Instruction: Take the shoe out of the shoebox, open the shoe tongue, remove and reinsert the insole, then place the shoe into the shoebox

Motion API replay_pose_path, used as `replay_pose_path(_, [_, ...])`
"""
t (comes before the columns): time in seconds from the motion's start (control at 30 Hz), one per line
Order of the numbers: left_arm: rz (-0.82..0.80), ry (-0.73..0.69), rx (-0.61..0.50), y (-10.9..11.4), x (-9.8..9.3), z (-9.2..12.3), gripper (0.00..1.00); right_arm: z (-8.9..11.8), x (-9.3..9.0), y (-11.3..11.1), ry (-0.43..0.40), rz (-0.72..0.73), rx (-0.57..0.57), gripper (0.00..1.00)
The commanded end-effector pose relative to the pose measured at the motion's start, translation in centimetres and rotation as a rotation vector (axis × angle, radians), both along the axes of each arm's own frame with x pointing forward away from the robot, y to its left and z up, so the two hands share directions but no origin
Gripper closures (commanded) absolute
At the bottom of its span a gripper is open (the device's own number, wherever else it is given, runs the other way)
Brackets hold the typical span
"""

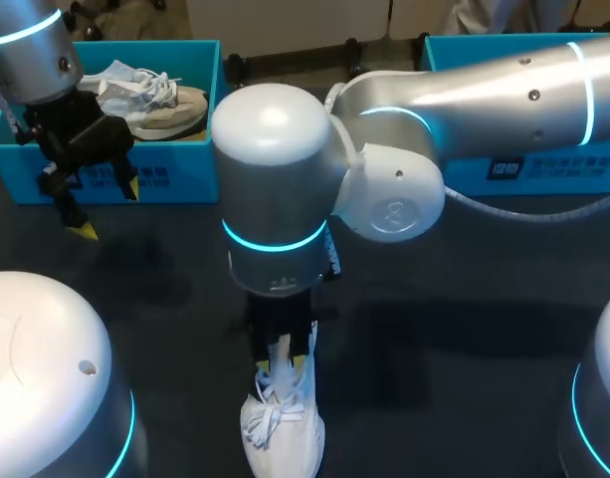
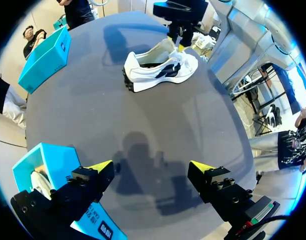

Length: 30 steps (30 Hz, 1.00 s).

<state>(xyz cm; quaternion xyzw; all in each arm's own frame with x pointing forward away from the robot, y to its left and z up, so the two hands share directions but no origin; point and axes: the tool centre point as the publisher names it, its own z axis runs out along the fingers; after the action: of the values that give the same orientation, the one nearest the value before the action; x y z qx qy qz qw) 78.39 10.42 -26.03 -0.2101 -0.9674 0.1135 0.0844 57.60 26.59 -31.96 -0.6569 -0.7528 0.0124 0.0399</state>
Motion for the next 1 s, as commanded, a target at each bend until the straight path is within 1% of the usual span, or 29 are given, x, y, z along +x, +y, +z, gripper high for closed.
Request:
replay_pose_path(0.03, [-0.001, 0.000, 0.002, 0.0, 0.0, 0.0, 0.00, -0.7, 0.2, -0.5, 0.016, -0.113, 0.005, 0.66])
replay_pose_path(0.1, [-0.001, 0.000, 0.002, 0.0, 0.0, 0.0, 0.00, 0.0, -0.1, -0.4, 0.008, -0.119, -0.012, 0.66])
replay_pose_path(0.13, [-0.001, 0.000, 0.002, 0.0, 0.0, 0.0, 0.00, 0.6, -0.4, -0.2, -0.003, -0.121, -0.025, 0.66])
replay_pose_path(0.23, [-0.001, 0.000, 0.002, 0.0, 0.0, 0.0, 0.00, 1.6, -0.7, 0.3, -0.028, -0.117, -0.047, 0.66])
replay_pose_path(0.33, [-0.001, 0.000, 0.002, 0.0, 0.0, 0.0, 0.00, 2.0, -0.5, 1.1, -0.055, -0.081, -0.040, 0.66])
replay_pose_path(0.4, [-0.001, 0.000, 0.002, 0.0, 0.0, 0.0, 0.00, 1.6, 0.3, 1.6, -0.053, -0.058, -0.041, 0.66])
replay_pose_path(0.53, [-0.001, 0.000, 0.002, 0.0, 0.0, 0.0, 0.00, 0.4, 1.6, 1.7, -0.042, -0.015, -0.033, 0.65])
replay_pose_path(0.67, [-0.001, 0.000, 0.002, 0.0, 0.0, 0.0, 0.00, -1.1, 2.8, 0.9, -0.030, -0.014, -0.016, 0.65])
replay_pose_path(0.8, [-0.001, 0.000, 0.002, 0.0, 0.0, 0.0, 0.00, -2.1, 3.4, 0.6, -0.011, -0.015, -0.001, 0.66])
replay_pose_path(0.87, [-0.001, 0.000, 0.002, 0.0, 0.0, 0.0, 0.00, -1.8, 3.4, 0.7, -0.013, -0.010, -0.001, 0.66])
replay_pose_path(1.0, [-0.001, 0.000, 0.002, 0.0, 0.0, 0.0, 0.00, 0.0, 2.9, 0.7, -0.036, -0.004, -0.035, 0.66])
